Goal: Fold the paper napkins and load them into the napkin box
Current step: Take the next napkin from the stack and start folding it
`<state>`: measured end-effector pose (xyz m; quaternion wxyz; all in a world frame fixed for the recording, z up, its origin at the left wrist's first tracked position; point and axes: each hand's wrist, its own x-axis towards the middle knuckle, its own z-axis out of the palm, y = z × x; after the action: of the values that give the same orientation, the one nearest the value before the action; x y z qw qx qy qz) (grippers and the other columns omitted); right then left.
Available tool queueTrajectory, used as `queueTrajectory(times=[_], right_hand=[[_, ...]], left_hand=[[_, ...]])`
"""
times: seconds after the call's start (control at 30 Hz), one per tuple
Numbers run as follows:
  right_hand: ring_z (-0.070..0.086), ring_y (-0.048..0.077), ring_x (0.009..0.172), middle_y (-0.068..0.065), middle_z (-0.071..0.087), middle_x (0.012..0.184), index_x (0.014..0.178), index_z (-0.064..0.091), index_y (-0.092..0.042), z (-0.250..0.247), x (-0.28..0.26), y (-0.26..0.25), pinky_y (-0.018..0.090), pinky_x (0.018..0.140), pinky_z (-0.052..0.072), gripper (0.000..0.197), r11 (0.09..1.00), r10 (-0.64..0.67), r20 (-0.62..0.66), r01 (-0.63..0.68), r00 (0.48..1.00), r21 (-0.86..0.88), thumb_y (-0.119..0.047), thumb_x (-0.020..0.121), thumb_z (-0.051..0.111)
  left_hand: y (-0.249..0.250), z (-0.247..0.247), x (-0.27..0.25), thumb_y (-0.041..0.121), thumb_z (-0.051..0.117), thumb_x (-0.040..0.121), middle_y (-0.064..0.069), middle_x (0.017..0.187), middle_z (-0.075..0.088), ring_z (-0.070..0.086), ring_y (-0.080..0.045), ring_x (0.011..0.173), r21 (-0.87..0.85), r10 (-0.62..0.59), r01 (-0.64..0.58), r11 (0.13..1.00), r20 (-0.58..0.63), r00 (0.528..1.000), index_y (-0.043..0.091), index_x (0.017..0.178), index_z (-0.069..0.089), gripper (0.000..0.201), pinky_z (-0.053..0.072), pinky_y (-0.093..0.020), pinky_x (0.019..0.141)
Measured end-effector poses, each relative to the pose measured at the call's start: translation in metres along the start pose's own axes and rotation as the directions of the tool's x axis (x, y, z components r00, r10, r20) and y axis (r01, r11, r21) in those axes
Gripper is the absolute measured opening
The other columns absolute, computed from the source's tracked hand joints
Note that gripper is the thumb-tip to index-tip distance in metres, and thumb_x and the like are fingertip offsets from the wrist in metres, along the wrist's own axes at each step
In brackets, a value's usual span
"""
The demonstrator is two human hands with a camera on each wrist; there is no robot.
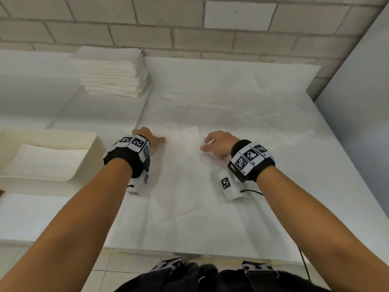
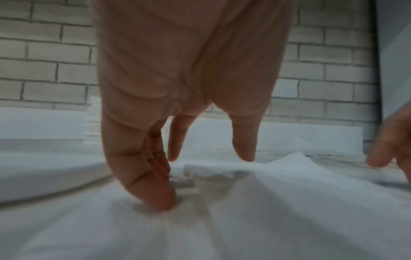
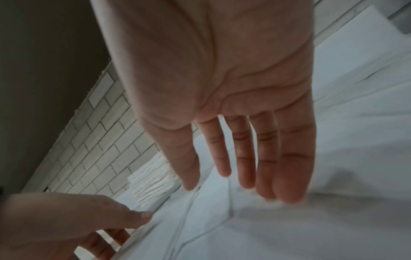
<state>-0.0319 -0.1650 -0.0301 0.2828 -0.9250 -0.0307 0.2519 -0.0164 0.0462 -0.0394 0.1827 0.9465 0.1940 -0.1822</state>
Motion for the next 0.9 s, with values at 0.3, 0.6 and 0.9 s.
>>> queueTrajectory(times=[0.3, 0.6, 0.9], right_hand=[[0.065, 0.026, 0.097, 0.010, 0.060, 0.102, 0.120, 0.055, -0.001, 0.008, 0.037, -0.034, 0.042, 0.090, 0.053, 0.041, 0.989, 0.043, 0.044, -0.049, 0.998, 0.139, -0.030, 0.091, 0.058], [0.047, 0.016, 0.056, 0.005, 0.056, 0.074, 0.075, 0.054, -0.009, 0.004, 0.053, -0.036, 0.023, 0.053, 0.039, 0.042, 0.983, 0.128, 0.067, -0.135, 0.990, 0.128, -0.048, 0.087, 0.058], [0.065, 0.016, 0.084, 0.002, 0.065, 0.100, 0.121, 0.054, -0.012, -0.016, 0.055, -0.033, 0.030, 0.070, 0.053, 0.036, 0.682, -0.138, 0.084, 0.033, 0.987, 0.731, -0.032, 0.092, 0.057]], left_hand=[[-0.001, -0.002, 0.020, 0.031, 0.076, 0.077, -0.009, 0.060, 0.059, 0.054, -0.023, 0.056, -0.097, 0.012, 0.000, 0.995, 0.120, 0.993, 0.006, 0.060, 0.055, 0.036, 0.043, -0.028, 0.066], [0.002, -0.014, 0.015, 0.012, 0.063, 0.088, -0.003, 0.070, 0.059, 0.061, -0.007, 0.045, -0.600, 0.203, -0.133, 0.789, 0.050, 0.978, 0.013, 0.088, 0.053, 0.010, 0.046, -0.016, 0.042], [0.009, -0.049, 0.000, 0.007, 0.059, 0.090, -0.002, 0.078, 0.065, 0.064, -0.013, 0.074, -0.930, 0.496, -0.178, 0.321, 0.005, 0.868, 0.013, 0.070, 0.051, 0.021, 0.055, -0.021, 0.074]])
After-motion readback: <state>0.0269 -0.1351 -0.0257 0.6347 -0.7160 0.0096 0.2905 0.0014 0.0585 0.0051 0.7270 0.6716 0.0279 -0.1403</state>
